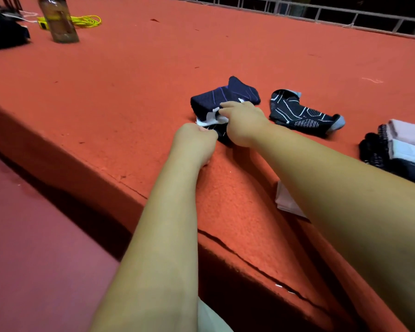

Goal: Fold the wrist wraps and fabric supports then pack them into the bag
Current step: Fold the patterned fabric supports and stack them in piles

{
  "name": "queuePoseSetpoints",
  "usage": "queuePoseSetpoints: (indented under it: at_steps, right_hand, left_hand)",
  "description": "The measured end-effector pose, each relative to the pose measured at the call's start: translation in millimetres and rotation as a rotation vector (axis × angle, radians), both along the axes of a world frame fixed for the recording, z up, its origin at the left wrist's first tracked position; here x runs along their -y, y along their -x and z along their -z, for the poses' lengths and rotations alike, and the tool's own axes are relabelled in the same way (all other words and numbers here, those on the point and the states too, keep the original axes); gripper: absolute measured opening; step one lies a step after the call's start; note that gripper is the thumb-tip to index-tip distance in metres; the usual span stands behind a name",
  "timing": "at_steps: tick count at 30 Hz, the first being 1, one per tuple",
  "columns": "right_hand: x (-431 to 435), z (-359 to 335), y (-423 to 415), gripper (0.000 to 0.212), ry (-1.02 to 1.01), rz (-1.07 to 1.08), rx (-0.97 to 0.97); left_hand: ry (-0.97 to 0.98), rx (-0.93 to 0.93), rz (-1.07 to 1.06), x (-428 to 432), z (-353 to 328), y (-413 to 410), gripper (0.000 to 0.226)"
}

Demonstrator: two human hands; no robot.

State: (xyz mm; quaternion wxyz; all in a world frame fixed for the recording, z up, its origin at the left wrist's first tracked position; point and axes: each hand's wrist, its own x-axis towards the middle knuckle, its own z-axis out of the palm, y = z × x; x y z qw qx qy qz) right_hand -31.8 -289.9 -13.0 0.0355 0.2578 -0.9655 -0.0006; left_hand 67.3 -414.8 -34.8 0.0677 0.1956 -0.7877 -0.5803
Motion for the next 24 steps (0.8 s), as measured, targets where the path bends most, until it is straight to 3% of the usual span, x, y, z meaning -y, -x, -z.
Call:
queuePoseSetpoints:
  at_steps: [4, 8, 13, 21, 24]
  right_hand:
    - [-22.2, -10.3, -5.8, 0.061, 0.239, -0.044, -0.079]
    - [-47.9, -37.5, -35.1, 0.056, 0.444, -0.061, -0.091]
    - [-95.8, -75.4, -80.8, 0.051, 0.636, -0.069, -0.071]
    - [-180.1, -124.4, -159.0, 0.045, 0.879, -0.033, -0.088]
    - [-213.5, -136.4, -180.5, 0.039, 0.971, -0.023, -0.065]
  left_hand:
    - [0.05, -0.047, -0.027, -4.6, -3.6, -2.0, 0.024]
    - [0.168, -0.212, -0.116, -18.2, -18.7, -10.2, 0.02]
    - [0.416, -0.46, -0.09, -45.0, -36.1, -24.9, 0.057]
    - [0.379, -0.58, 0.147, -116.2, -61.8, -57.1, 0.058]
    - [0.278, -0.559, 0.261, -141.0, -75.9, -69.8, 0.054]
